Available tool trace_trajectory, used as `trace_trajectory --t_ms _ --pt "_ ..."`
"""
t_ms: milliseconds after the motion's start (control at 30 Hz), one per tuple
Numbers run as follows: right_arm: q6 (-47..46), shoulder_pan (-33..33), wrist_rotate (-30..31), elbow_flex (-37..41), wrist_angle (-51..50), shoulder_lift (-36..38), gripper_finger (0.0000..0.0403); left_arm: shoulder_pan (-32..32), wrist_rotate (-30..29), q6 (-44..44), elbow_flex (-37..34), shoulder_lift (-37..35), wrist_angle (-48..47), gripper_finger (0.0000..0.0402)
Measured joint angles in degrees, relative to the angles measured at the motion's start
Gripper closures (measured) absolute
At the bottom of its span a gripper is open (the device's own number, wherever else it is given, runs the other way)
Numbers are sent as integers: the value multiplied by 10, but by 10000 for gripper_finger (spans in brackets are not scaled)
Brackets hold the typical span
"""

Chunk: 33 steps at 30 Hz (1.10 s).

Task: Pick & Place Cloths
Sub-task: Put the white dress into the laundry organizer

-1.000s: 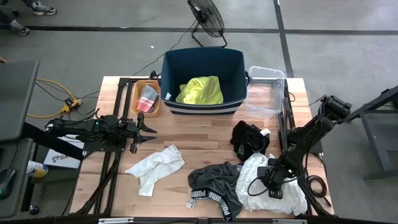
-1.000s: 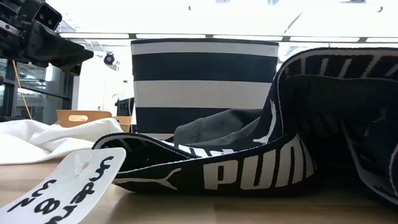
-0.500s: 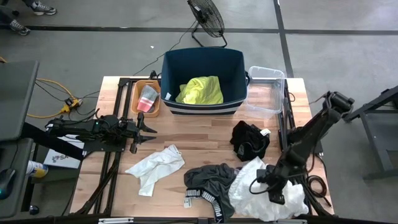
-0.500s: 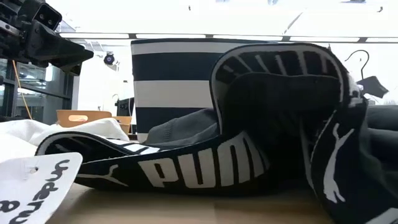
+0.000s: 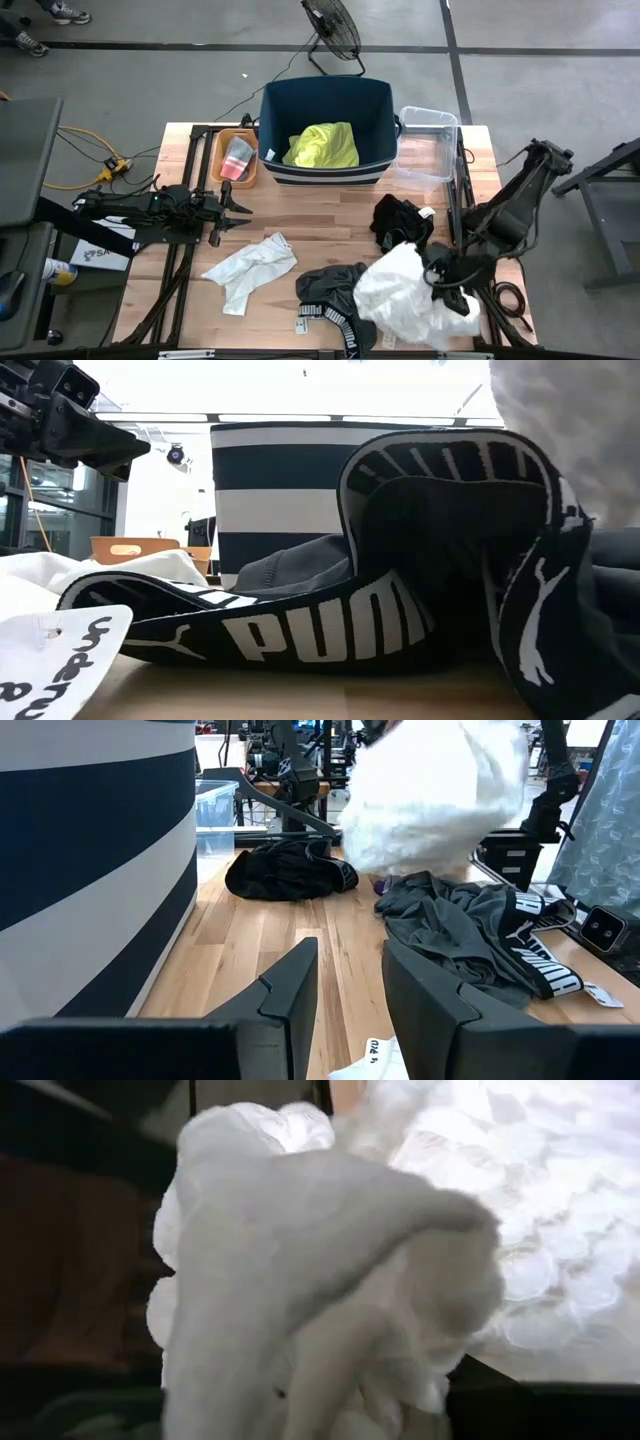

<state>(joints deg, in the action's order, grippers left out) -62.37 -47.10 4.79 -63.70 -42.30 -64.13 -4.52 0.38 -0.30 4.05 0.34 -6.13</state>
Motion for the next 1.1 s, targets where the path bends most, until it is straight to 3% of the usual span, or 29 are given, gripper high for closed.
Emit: trace_trajectory --t_ms 167,433,667,933,1100 --pt "108 19 76 -86 -29 1 344 0 0 0 0 0 0 288" --pt "324 73 125 -199 -30 1 344 0 0 0 0 0 0 288" --pt "544 132 203 -263 -13 2 344 0 0 0 0 0 0 288" --pt "773 226 264 -278 114 2 344 0 0 0 0 0 0 288" --pt "880 290 234 -278 233 1 344 0 0 0 0 0 0 288"
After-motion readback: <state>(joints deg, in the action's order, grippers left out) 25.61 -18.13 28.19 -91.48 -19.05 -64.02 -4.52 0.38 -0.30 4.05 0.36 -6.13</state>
